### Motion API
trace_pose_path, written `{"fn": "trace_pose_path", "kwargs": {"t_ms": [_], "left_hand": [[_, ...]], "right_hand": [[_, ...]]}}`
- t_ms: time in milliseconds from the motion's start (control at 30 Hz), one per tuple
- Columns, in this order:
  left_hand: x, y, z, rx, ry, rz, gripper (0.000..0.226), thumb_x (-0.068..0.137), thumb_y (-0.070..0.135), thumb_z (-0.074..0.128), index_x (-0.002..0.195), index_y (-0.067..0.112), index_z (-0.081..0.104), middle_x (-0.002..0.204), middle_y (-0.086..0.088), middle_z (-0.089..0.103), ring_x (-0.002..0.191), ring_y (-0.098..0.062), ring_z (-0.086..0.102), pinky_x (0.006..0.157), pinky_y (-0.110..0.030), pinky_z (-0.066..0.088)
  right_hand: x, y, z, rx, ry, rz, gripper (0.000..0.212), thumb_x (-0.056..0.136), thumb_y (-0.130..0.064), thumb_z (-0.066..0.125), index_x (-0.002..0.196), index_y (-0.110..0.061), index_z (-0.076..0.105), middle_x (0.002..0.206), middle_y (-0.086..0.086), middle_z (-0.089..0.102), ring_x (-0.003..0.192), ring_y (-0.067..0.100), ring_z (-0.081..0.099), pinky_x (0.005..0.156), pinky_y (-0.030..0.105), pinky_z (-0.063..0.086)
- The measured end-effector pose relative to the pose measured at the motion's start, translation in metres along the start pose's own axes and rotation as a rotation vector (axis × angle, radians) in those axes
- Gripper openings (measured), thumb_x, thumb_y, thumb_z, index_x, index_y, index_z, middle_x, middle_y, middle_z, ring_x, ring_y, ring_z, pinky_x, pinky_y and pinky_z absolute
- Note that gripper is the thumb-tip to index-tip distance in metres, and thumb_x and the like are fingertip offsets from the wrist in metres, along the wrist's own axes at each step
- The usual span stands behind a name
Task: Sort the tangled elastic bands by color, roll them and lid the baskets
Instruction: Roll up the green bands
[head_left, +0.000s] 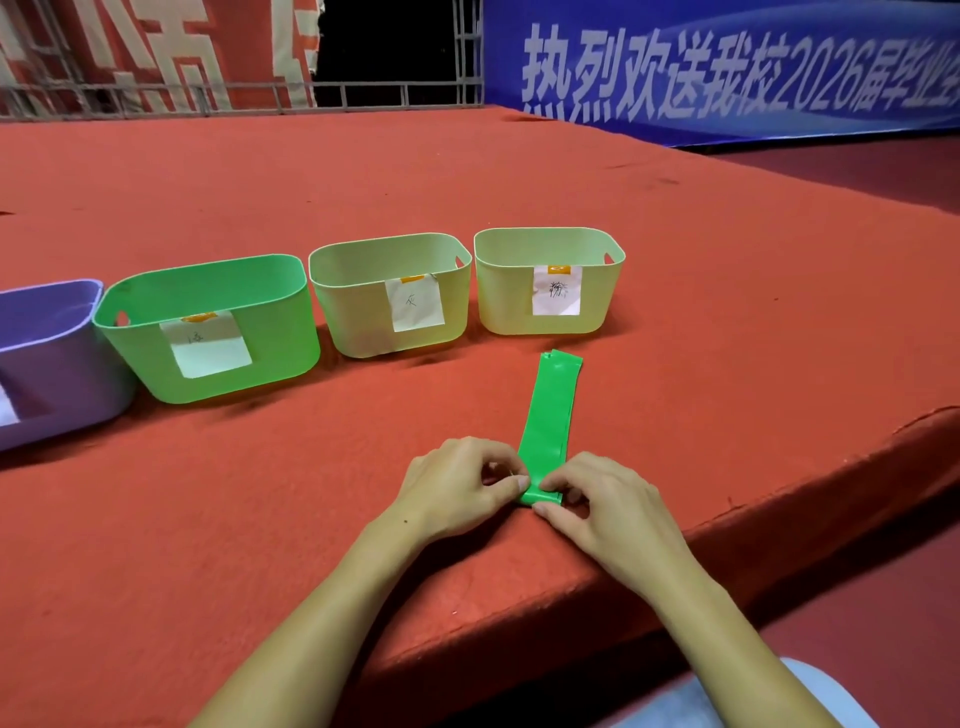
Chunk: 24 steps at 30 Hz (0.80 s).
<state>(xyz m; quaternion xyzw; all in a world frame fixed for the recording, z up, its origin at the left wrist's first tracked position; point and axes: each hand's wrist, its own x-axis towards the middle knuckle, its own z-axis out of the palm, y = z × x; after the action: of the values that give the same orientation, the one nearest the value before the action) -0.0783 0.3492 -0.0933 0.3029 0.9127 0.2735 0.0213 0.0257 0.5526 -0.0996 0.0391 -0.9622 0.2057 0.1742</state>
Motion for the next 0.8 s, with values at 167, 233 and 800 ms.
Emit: {"fn": "trace_pose_path", "kwargs": {"t_ms": [167, 233, 800], "left_hand": [[-0.0069, -0.0004, -0.0004, -0.038, 0.028, 0.006, 0.021, 0.098, 0.061, 0.06, 0.113, 0.051, 0.069, 0.111, 0.029, 0.065, 0.093, 0.005, 0.06, 0.081, -0.035, 0.049], [-0.009, -0.0012, -0.0041, -0.08, 0.021, 0.006, 0.026, 0.094, 0.059, 0.064, 0.12, 0.055, 0.065, 0.11, 0.033, 0.069, 0.099, 0.007, 0.064, 0.086, -0.035, 0.054], [-0.0042, -0.0005, -0.0004, 0.062, -0.03, 0.087, 0.022, 0.1, 0.052, 0.066, 0.121, 0.044, 0.062, 0.114, 0.021, 0.061, 0.1, -0.004, 0.062, 0.084, -0.04, 0.055]], "right_hand": [[-0.0004, -0.0027, 0.0021, -0.045, 0.007, 0.004, 0.024, 0.095, -0.054, 0.066, 0.111, -0.036, 0.073, 0.104, -0.017, 0.059, 0.098, 0.012, 0.058, 0.076, 0.033, 0.052], [0.0009, -0.0029, 0.0038, -0.051, 0.023, 0.028, 0.024, 0.096, -0.053, 0.064, 0.11, -0.035, 0.072, 0.111, -0.014, 0.051, 0.101, 0.012, 0.054, 0.077, 0.034, 0.053], [0.006, -0.0048, 0.0021, -0.028, 0.025, 0.099, 0.027, 0.096, -0.053, 0.064, 0.118, -0.037, 0.062, 0.095, -0.015, 0.062, 0.093, 0.015, 0.064, 0.078, 0.04, 0.055]]}}
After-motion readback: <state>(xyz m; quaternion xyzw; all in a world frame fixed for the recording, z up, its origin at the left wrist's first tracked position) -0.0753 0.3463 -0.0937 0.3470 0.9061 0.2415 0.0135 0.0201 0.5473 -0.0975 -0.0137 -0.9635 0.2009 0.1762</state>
